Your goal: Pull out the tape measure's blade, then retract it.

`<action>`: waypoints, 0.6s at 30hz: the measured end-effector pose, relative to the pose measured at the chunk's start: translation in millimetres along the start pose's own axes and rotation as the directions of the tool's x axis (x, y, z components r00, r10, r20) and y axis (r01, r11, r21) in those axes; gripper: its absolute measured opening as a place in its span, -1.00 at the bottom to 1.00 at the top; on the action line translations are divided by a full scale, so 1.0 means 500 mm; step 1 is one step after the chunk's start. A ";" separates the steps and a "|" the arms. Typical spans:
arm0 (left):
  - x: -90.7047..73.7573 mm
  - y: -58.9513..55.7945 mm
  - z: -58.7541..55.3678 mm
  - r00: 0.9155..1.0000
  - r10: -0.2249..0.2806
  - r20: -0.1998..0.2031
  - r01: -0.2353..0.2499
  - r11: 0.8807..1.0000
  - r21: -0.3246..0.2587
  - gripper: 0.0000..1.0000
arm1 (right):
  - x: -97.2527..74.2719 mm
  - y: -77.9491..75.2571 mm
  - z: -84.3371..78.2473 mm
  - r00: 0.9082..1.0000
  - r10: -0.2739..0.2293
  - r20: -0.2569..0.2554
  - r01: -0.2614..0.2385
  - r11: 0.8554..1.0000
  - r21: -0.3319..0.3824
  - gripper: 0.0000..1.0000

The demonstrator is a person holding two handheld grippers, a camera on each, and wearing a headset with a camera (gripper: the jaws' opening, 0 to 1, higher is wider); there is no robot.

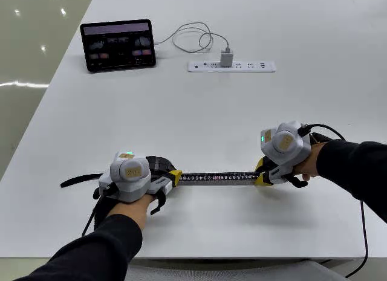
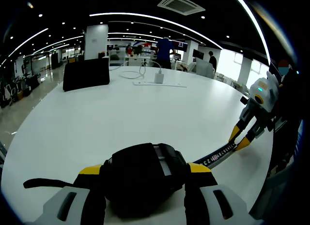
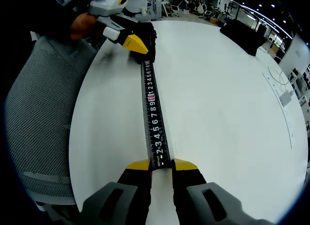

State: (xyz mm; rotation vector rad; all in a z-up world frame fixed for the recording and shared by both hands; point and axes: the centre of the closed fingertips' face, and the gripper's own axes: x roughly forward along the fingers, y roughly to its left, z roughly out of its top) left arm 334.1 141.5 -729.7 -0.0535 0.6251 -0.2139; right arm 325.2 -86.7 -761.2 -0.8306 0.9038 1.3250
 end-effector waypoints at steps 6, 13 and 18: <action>0.001 0.000 0.000 1.000 0.000 0.000 0.000 1.000 0.000 0.23 | 0.003 -0.001 0.004 1.000 -0.002 0.004 0.002 1.000 0.014 -0.77; 0.002 0.001 0.000 1.000 -0.001 -0.001 0.001 1.000 -0.001 0.23 | 0.007 -0.001 0.009 1.000 -0.002 0.013 0.001 1.000 0.020 -0.77; 0.001 0.002 0.000 1.000 -0.001 -0.002 0.001 1.000 -0.002 0.23 | 0.009 0.000 0.015 1.000 -0.003 0.018 0.003 1.000 0.020 -0.77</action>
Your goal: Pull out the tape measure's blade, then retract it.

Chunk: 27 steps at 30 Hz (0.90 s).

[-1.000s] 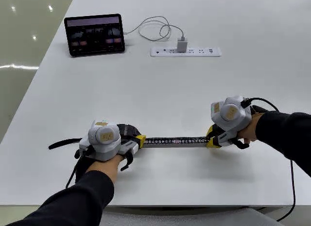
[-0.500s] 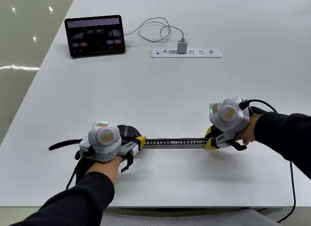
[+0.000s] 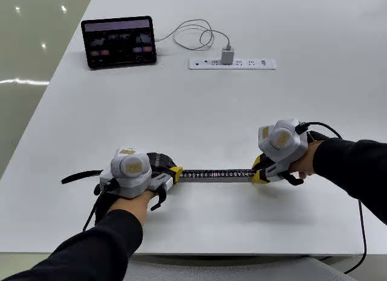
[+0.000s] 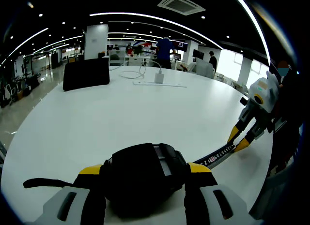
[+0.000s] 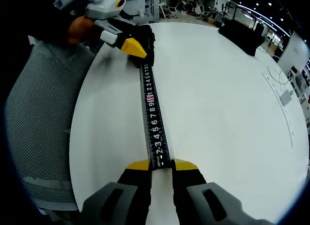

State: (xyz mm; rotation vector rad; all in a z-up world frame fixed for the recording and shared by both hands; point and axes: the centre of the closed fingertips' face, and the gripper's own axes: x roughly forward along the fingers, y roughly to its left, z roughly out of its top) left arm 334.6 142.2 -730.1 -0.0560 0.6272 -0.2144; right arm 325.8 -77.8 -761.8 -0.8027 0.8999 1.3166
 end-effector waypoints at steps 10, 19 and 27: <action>-0.002 0.000 -0.002 1.000 0.000 -0.004 0.000 1.000 0.004 0.23 | 0.004 0.004 0.012 1.000 0.002 0.014 -0.002 1.000 0.002 -0.77; -0.001 0.000 -0.001 1.000 0.000 -0.004 0.000 1.000 0.003 0.23 | 0.008 0.007 0.023 0.999 0.000 0.039 0.000 1.000 0.009 -0.77; 0.000 0.000 0.000 1.000 -0.001 -0.004 0.001 1.000 -0.002 0.23 | 0.012 0.010 0.032 0.999 0.001 0.046 -0.001 1.000 0.005 -0.77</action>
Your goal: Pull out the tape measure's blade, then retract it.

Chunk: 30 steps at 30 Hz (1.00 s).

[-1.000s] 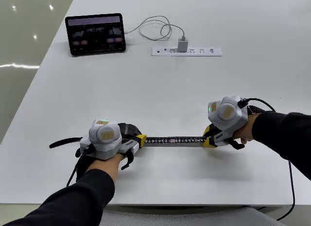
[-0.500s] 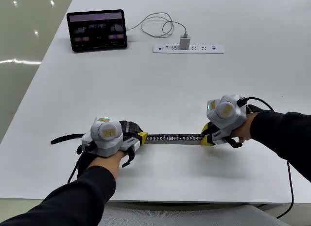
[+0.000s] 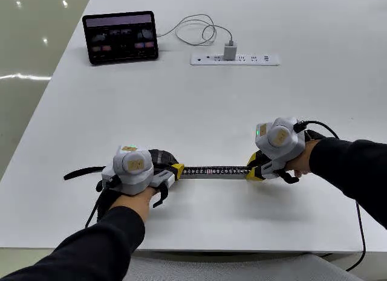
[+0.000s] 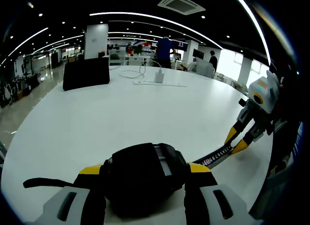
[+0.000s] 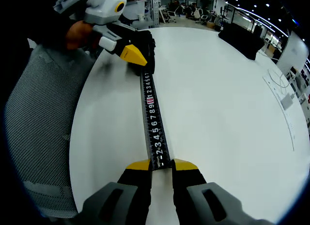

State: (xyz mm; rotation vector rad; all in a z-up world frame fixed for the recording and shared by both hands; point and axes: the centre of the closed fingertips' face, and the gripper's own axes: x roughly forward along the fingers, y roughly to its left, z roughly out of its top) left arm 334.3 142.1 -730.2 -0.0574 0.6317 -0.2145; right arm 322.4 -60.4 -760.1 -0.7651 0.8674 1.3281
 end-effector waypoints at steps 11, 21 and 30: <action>-0.001 0.001 -0.001 1.000 -0.004 -0.002 0.004 1.000 -0.008 0.23 | 0.005 0.000 0.008 1.000 0.001 0.012 -0.001 1.000 -0.011 -0.77; -0.002 0.000 -0.002 1.000 -0.006 -0.006 0.005 1.000 -0.011 0.23 | 0.012 0.002 0.018 1.000 0.007 0.019 -0.006 0.999 -0.033 -0.77; -0.001 0.000 -0.002 1.000 -0.007 -0.006 0.007 1.000 -0.013 0.23 | 0.017 0.004 0.029 0.999 0.010 0.034 -0.009 1.000 -0.020 -0.77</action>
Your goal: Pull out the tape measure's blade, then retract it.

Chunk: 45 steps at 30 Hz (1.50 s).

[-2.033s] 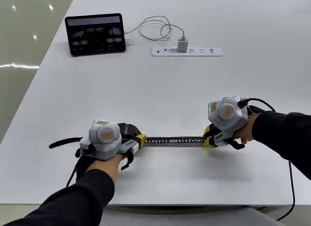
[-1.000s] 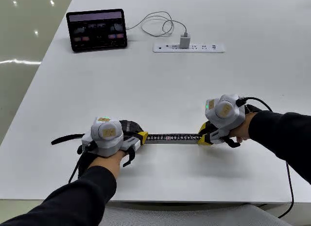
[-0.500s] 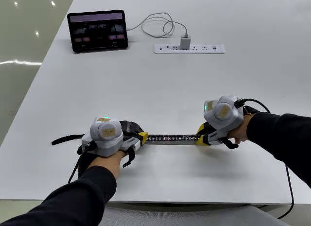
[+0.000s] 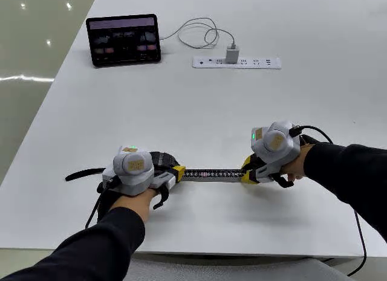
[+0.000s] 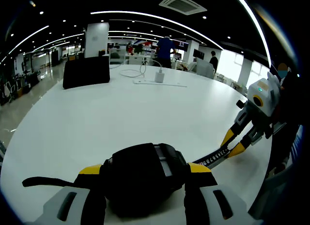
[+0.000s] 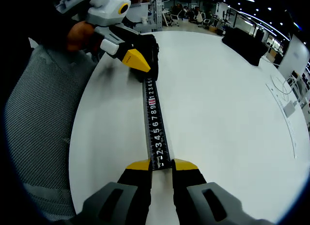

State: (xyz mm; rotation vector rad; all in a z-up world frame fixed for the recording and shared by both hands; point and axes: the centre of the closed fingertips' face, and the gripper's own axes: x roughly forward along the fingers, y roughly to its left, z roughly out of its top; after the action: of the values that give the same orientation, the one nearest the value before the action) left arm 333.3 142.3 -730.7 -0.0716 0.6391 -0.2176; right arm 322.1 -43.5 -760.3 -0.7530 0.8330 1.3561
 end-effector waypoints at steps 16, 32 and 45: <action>0.001 0.000 0.001 1.000 -0.004 -0.001 0.004 1.000 0.001 0.23 | 0.008 0.004 0.015 1.000 0.000 0.020 0.000 1.000 0.000 -0.76; 0.001 0.000 0.001 1.000 -0.003 0.000 0.003 1.000 0.000 0.23 | 0.017 0.005 0.027 0.999 0.008 0.039 -0.008 1.000 0.001 -0.76; 0.002 0.001 0.001 1.000 -0.001 0.001 0.001 1.000 -0.002 0.23 | 0.023 0.006 0.039 0.999 0.010 0.042 -0.009 1.000 -0.009 -0.77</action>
State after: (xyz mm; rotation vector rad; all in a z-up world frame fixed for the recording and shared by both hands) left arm 334.4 142.5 -730.7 -0.0745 0.6380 -0.2182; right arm 320.8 -20.9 -760.1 -0.7258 0.7981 1.3808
